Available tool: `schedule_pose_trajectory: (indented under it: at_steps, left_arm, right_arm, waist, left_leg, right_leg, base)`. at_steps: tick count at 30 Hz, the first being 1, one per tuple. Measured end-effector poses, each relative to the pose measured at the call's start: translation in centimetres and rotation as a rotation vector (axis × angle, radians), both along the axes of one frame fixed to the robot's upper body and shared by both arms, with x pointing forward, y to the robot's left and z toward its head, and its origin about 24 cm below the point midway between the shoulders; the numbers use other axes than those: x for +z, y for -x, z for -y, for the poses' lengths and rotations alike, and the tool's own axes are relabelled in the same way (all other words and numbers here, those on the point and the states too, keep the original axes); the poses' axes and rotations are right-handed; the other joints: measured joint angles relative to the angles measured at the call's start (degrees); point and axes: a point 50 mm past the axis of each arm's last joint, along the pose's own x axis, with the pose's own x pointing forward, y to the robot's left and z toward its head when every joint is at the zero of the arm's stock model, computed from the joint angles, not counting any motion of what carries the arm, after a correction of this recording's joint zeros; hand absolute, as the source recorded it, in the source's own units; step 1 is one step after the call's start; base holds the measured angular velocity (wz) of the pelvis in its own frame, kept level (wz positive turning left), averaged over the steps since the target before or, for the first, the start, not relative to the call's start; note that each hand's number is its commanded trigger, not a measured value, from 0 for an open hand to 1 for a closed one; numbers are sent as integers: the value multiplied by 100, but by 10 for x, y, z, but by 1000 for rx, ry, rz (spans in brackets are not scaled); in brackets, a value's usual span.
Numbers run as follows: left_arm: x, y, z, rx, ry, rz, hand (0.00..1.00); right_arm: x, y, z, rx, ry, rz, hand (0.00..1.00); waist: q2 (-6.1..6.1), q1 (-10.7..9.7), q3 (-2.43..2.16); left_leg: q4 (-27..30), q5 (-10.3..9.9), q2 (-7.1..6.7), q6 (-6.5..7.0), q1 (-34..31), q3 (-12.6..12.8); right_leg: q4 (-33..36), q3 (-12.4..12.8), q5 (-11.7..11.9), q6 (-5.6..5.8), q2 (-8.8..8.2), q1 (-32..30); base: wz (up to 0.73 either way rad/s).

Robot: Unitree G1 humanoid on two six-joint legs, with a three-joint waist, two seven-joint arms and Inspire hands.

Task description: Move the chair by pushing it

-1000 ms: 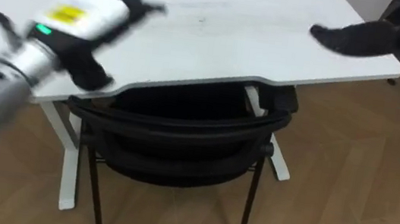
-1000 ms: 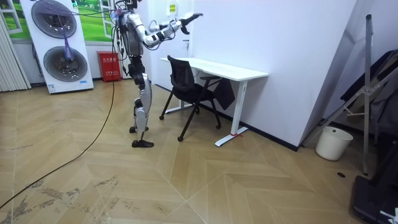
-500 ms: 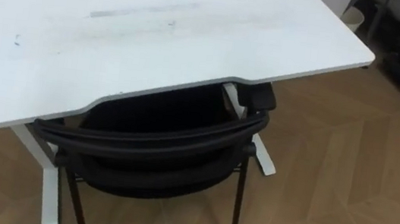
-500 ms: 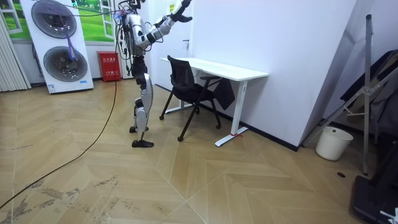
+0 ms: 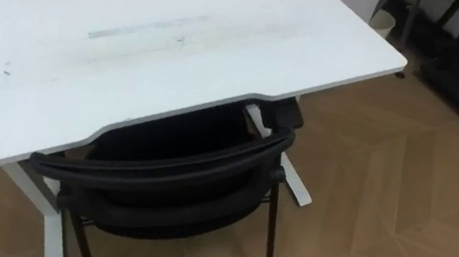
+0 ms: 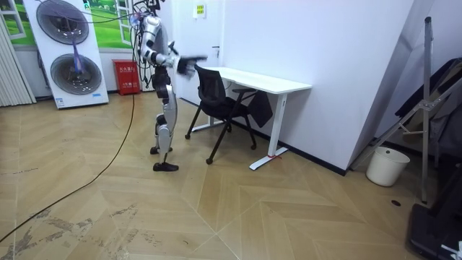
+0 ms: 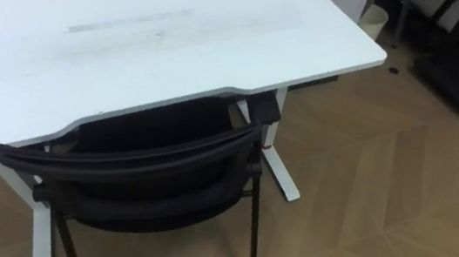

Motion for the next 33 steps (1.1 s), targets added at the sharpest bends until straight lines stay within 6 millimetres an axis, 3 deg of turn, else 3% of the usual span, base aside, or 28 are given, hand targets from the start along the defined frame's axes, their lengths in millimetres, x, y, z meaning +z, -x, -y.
schedule_pose_trajectory:
  at_steps: [2,3,5,8,11,15,19,26,28,31,33]
  left_arm:
    - [-57,23,19,55,247,-123,0]
    - [-69,28,26,62,307,-149,0]
    - [-112,49,55,55,523,-282,0]
    - [-144,82,79,91,728,-395,0]
    - [-160,108,96,116,885,-469,0]
    - [-171,119,113,69,1028,-550,0]
    - [-181,106,130,-50,1135,-622,0]
    - [-189,42,155,-367,1201,-653,0]
    - [-189,31,159,-427,1210,-652,0]
    - [-188,12,167,-529,1223,-643,0]
    - [-188,9,171,-564,1237,-650,0]
  right_arm:
    - [-56,26,-20,-61,-263,-70,0]
    - [-67,30,-26,-69,-326,-86,0]
    - [-112,54,-55,-81,-538,-202,0]
    - [-144,82,-81,-113,-716,-309,0]
    - [-159,110,-95,-134,-822,-412,0]
    - [-172,123,-115,-80,-941,-545,0]
    - [-180,103,-129,85,-998,-610,0]
    - [-188,52,-151,359,-1044,-597,0]
    - [-189,43,-159,422,-1066,-596,0]
    - [-190,34,-165,501,-1087,-598,0]
    - [-190,33,-167,519,-1094,-599,0]
  waist:
    - [49,5,7]
    - [25,4,-8]
    - [66,-23,6]
    - [67,-76,9]
    - [66,-124,8]
    - [37,-170,9]
    - [45,-249,19]
    - [10,-301,23]
    - [-22,-314,23]
    - [-77,-302,61]
    - [-91,-299,64]
  left_leg:
    - [-4,-8,0,-1,3,3]
    - [-4,-13,-1,-1,3,6]
    - [-1,-23,0,-5,-14,9]
    - [-17,-42,-1,-10,18,8]
    - [-8,-80,1,-10,53,10]
    - [9,-81,-6,-7,67,14]
    - [35,-81,-6,-7,68,6]
    - [70,-80,2,-6,9,6]
    - [97,-80,-1,-6,-31,20]
    - [96,-80,-4,-6,-50,39]
    - [93,-79,-3,-6,-65,42]
  right_leg:
    - [-5,4,0,0,-1,18]
    - [-4,5,-1,1,-2,20]
    - [-7,6,-3,5,-1,19]
    - [-7,4,-31,12,-3,26]
    - [-11,8,-61,22,-5,82]
    - [-13,6,-66,30,-13,109]
    - [-34,4,-74,31,-14,81]
    - [-89,6,-42,18,6,94]
    - [-108,14,-40,20,6,83]
    - [-133,45,-42,23,10,51]
    - [-173,83,-41,22,22,19]
  base:
    - [0]
    - [0]
    - [0]
    - [0]
    - [0]
    - [0]
    - [0]
    - [0]
    - [0]
    - [-5]
    - [-9]
